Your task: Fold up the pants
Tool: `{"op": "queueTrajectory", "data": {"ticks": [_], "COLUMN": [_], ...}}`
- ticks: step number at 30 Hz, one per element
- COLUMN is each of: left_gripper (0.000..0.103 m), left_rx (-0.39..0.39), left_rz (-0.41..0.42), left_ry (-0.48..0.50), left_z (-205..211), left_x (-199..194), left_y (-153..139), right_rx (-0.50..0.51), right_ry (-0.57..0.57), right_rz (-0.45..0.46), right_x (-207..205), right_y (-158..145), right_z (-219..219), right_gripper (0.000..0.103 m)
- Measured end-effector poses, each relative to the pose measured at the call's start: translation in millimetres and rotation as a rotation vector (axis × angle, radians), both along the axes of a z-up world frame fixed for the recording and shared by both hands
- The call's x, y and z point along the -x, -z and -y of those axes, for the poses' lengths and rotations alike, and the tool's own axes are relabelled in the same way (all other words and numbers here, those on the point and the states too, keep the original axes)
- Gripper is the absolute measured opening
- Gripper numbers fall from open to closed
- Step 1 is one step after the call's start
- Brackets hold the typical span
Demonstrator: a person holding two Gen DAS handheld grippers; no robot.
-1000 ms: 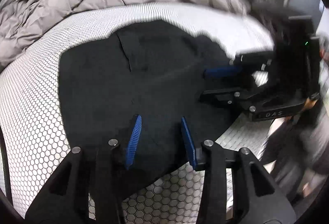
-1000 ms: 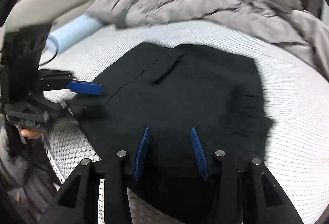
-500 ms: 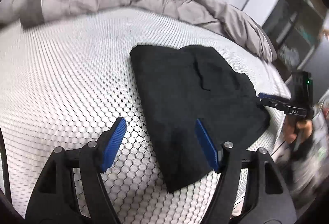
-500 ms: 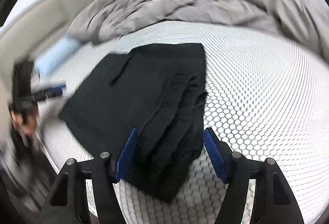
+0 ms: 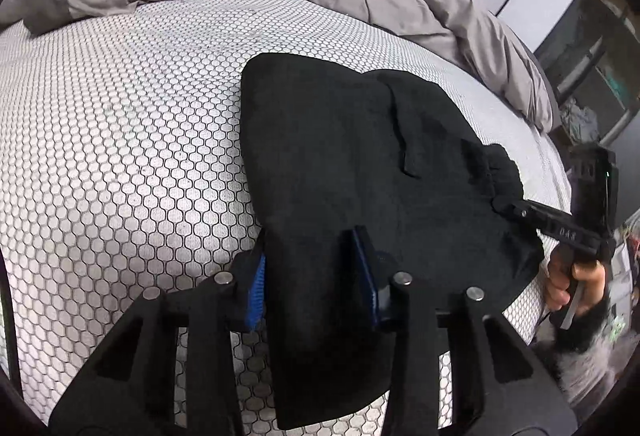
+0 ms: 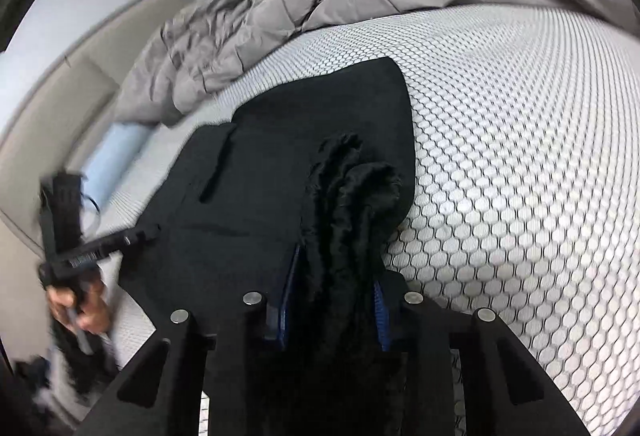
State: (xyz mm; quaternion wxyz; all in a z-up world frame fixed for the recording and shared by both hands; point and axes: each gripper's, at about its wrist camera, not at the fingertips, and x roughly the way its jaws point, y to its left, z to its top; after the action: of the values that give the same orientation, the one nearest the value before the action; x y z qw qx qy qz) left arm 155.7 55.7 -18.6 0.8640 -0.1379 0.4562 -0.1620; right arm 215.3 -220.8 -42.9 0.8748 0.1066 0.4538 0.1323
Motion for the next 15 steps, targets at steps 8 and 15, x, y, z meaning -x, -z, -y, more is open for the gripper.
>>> {"op": "queueTrajectory", "data": {"ticks": [8, 15], "left_gripper": [0.035, 0.070], "left_rx": [-0.202, -0.244], "left_rz": [0.146, 0.253], "left_ry": [-0.039, -0.001], "left_z": [26.4, 52.7], "left_x": [29.9, 62.4], "left_y": [-23.2, -42.1], "right_rx": [0.129, 0.214], "right_ry": [0.027, -0.058], "right_rz": [0.067, 0.102], "right_x": [35.3, 49.3], "right_y": [-21.2, -17.2], "right_z": [16.2, -18.0], "right_gripper": [0.059, 0.073]}}
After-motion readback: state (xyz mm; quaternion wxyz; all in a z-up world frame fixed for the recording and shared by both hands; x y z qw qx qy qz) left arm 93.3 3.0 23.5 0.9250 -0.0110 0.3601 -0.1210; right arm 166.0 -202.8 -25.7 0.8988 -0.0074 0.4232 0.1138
